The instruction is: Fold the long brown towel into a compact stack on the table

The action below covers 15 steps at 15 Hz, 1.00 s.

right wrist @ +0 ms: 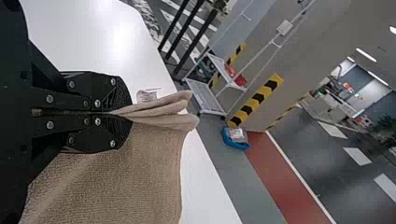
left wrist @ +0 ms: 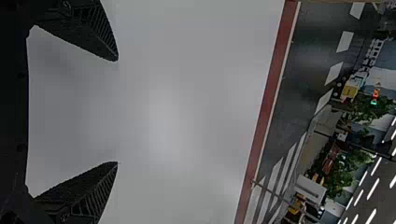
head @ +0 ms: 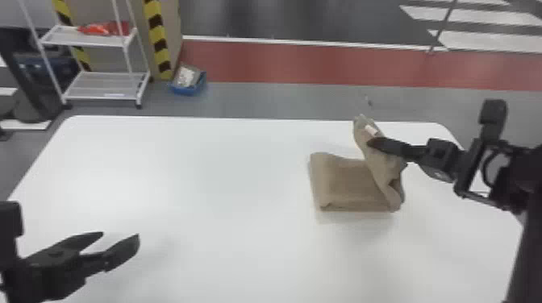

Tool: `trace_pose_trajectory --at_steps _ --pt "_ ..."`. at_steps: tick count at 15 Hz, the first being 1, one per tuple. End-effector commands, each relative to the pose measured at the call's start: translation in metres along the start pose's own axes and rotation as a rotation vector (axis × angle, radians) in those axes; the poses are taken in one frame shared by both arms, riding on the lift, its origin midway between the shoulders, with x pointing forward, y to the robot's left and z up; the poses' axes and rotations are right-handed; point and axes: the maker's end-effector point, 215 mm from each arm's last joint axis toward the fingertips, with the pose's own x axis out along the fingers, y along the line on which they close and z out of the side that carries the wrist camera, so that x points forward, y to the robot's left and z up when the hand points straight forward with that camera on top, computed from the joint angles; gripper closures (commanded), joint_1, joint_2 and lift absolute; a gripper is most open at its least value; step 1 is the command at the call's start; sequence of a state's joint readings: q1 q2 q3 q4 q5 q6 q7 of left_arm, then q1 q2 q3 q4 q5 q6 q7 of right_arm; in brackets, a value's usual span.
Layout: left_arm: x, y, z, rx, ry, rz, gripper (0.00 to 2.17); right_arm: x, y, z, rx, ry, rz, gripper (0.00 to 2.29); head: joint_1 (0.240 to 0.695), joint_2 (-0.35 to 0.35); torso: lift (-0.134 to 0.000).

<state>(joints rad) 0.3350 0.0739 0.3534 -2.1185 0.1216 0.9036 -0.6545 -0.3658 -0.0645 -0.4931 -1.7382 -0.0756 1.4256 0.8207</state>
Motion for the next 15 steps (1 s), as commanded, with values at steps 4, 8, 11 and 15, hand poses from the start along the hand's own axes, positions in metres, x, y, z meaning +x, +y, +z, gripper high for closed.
trace_pose_trajectory --at_steps 4,8,11,15 --pt "-0.003 0.004 -0.002 -0.001 0.002 0.005 0.09 0.049 0.031 -0.064 -0.099 0.146 -0.021 1.36 0.695 0.054 -0.124" --pt "-0.004 0.007 -0.005 -0.006 0.006 0.007 0.09 0.049 0.030 -0.083 -0.083 0.162 -0.002 0.00 0.695 0.095 -0.124" --pt "-0.004 0.006 -0.004 -0.009 0.003 0.003 0.09 0.039 0.047 -0.057 -0.040 0.052 0.118 0.05 0.695 0.105 -0.124" --pt "-0.004 0.006 -0.005 -0.008 0.003 0.001 0.09 0.056 0.006 -0.034 -0.129 -0.035 -0.022 0.12 0.695 0.083 -0.124"
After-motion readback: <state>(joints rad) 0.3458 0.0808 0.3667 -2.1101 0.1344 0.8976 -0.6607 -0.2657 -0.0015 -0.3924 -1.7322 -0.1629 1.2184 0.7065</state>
